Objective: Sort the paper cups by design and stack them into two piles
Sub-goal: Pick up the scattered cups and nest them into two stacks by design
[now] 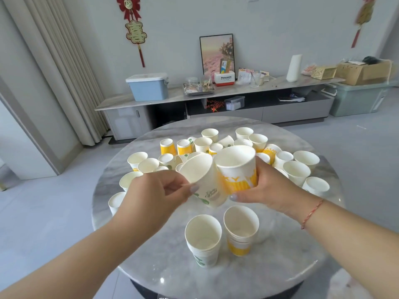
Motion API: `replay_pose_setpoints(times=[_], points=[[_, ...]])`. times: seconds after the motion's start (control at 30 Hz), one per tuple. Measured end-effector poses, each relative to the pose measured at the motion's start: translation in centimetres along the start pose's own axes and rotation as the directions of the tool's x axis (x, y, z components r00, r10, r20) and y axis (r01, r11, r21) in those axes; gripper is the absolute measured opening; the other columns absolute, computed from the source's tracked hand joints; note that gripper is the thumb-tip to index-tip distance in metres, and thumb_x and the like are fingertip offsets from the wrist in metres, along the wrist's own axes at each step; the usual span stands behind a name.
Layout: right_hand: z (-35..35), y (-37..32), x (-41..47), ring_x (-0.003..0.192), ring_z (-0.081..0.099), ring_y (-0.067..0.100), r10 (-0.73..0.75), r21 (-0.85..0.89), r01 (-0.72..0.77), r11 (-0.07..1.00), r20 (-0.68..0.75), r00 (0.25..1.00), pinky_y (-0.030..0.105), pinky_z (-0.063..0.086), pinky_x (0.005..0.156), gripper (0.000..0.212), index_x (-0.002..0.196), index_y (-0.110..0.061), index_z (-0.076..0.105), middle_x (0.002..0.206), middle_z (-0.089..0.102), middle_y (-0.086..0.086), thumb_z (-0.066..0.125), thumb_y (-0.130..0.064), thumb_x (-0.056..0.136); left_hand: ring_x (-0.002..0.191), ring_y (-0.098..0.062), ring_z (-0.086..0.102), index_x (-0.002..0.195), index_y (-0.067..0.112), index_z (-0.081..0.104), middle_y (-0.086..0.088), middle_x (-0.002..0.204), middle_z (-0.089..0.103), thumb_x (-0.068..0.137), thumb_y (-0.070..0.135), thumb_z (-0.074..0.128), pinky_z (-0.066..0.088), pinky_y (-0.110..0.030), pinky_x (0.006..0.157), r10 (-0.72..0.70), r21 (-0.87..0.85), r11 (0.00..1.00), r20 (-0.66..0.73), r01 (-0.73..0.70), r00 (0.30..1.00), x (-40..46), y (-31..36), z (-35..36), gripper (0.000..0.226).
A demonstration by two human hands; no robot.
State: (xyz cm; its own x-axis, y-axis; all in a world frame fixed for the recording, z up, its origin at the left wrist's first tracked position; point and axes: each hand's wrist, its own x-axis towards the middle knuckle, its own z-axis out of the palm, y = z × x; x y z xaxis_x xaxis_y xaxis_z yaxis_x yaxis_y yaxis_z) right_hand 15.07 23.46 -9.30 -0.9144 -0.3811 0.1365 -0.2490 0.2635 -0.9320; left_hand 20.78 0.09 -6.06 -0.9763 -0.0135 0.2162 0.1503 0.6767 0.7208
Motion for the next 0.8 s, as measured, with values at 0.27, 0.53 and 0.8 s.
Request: replay_pose_setpoints(times=[0.27,0.53,0.8], points=[[1.0,3.7,-2.1,0.119,0.053,0.004,0.059,-0.138,-0.058,0.989,0.002,0.998,0.034,0.046,0.102,0.101,0.129,-0.035,0.039,0.125,0.056,-0.015,0.087,-0.048,0.041,0.07,0.005,0.061,0.068,0.032,0.067,0.024,0.069,0.066,0.071,0.041,0.076,0.043,-0.007,0.057,0.111,0.192,0.974,0.039,-0.117,0.993,-3.5,-3.0,0.9,0.013],[0.7,5.3,-3.6,0.125,0.036,-0.014,0.138,-0.168,-0.123,0.978,0.08,0.987,0.005,0.035,0.09,0.099,0.119,-0.052,0.028,0.129,0.046,-0.023,0.07,-0.08,0.034,0.07,0.007,0.056,0.113,0.04,0.061,0.014,0.067,0.062,0.065,0.074,0.05,0.041,-0.013,0.057,0.035,0.306,0.946,0.241,-0.111,0.97,-3.6,-4.5,2.3,0.06],[0.2,4.6,1.0,0.117,0.051,0.007,0.053,-0.333,-0.073,0.94,-0.068,0.996,0.029,0.04,0.101,0.041,0.115,-0.031,0.049,0.122,0.057,-0.011,0.063,-0.048,0.08,0.085,-0.008,0.055,0.108,0.027,0.065,0.011,0.097,0.063,0.081,0.049,0.061,0.037,-0.023,0.065,0.053,0.455,0.889,0.014,-0.054,0.998,1.2,-5.6,1.3,0.035]])
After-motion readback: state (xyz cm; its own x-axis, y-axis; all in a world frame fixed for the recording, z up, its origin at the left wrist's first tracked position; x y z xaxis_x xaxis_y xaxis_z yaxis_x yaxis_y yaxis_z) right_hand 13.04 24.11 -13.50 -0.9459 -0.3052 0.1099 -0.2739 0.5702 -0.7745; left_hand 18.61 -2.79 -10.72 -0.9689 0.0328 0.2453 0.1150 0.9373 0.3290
